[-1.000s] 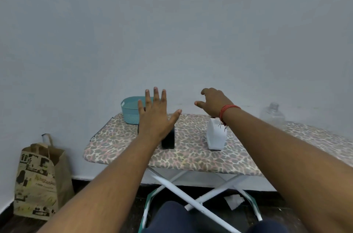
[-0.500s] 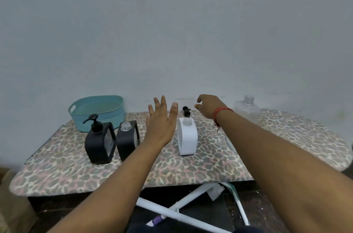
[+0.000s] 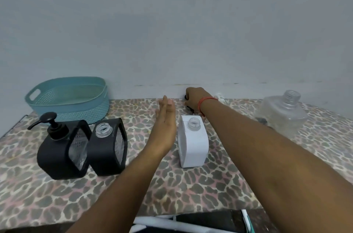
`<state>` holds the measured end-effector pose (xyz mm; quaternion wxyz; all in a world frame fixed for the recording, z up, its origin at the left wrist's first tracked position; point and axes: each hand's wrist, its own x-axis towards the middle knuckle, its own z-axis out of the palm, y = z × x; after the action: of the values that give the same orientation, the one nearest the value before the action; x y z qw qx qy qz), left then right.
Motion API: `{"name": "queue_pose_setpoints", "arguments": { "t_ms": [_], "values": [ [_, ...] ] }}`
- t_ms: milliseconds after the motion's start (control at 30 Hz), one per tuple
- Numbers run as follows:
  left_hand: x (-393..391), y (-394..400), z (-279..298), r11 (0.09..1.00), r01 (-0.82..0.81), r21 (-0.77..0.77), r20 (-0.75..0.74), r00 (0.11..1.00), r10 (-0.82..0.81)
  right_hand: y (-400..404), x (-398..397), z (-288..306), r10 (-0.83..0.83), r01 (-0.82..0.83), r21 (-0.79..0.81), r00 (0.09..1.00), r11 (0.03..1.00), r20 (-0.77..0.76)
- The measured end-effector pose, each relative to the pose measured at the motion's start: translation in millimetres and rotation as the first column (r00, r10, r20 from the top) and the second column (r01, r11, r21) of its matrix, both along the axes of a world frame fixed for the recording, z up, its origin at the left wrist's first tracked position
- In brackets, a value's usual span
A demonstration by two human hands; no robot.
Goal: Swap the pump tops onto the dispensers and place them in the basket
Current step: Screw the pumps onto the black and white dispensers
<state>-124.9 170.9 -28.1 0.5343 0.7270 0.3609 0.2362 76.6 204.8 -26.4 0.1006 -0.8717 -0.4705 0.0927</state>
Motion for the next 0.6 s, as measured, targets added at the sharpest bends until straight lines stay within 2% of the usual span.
{"name": "queue_pose_setpoints", "arguments": {
  "t_ms": [133, 333, 467, 600],
  "values": [
    [-0.5, -3.2, 2.0, 1.000, 0.014, 0.021, 0.012, 1.000, -0.014, 1.9, 1.2, 4.8, -0.048, 0.051, 0.046, 0.997, 0.998, -0.062],
    [-22.8, -19.2, 29.2, 0.997, 0.022, 0.070, 0.058, 0.998, -0.026, -15.7, -14.6, 56.0, -0.098, 0.186, 0.364, 0.964, 0.913, -0.248],
    [-46.5, -41.3, 56.4, 0.990, 0.039, 0.132, 0.087, 0.995, -0.051, -37.3, -47.4, 100.5, 0.018, 0.193, 0.548, 0.935, 0.814, -0.355],
    [-76.3, -59.3, 70.7, 0.975, 0.045, 0.219, 0.128, 0.989, -0.074, -60.2, -96.4, 129.8, 0.141, 0.177, 0.649, 0.902, 0.740, -0.407]
  ]
}}
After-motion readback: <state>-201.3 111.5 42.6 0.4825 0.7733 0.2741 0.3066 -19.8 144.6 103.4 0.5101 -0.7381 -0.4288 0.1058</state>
